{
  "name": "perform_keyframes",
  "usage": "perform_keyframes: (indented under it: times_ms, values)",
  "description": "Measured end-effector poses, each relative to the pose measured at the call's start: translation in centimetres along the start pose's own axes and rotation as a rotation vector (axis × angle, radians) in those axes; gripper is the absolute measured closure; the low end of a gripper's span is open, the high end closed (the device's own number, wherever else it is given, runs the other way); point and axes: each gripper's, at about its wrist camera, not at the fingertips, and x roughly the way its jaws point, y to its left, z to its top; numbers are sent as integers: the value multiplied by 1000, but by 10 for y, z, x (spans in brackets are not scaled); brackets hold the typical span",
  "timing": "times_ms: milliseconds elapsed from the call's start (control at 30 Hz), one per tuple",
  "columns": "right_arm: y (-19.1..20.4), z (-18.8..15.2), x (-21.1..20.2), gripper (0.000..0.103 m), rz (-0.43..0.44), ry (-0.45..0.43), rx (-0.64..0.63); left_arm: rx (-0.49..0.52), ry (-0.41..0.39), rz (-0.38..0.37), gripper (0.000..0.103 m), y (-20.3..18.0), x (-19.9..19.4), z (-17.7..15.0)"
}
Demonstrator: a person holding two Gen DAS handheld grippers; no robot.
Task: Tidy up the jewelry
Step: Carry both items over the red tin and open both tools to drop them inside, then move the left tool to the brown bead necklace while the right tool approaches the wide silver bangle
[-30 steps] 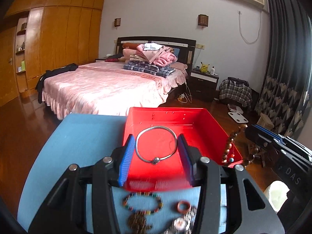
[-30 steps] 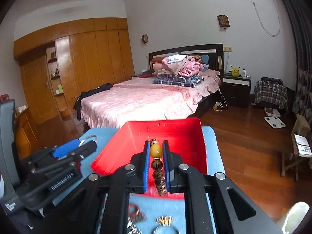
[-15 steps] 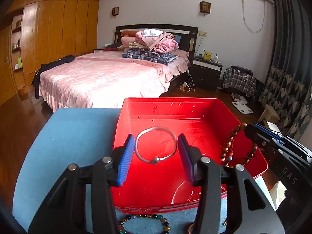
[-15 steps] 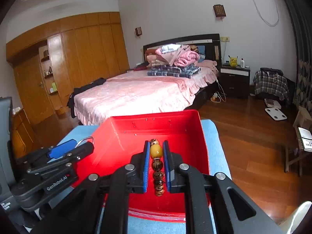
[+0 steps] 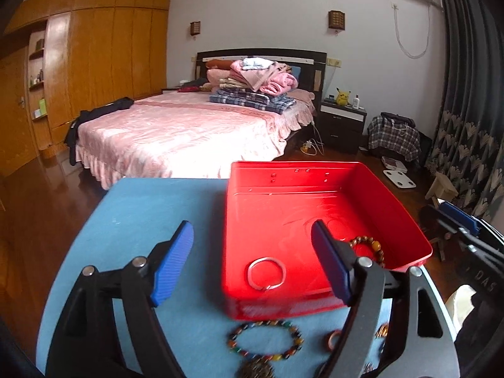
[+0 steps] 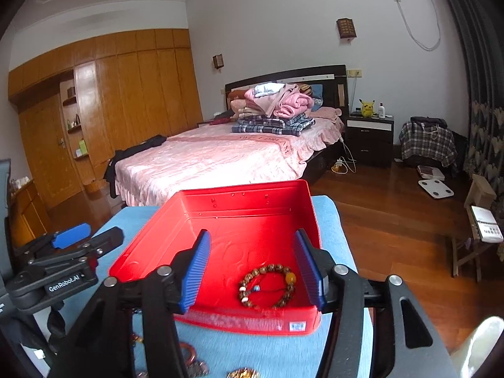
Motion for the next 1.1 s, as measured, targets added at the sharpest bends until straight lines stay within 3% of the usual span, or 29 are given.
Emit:
perform_keyframes:
  times_ms: [233, 733, 1100]
  values:
    - [8, -23, -31, 46, -13, 17, 10, -24, 26, 43, 26, 16, -28, -25]
    - [14, -80, -67, 44, -27, 72, 23, -13, 151, 43, 25, 26, -58, -103]
    - [21, -99, -71, 42, -13, 92, 6, -29, 200, 33, 25, 18, -47, -113]
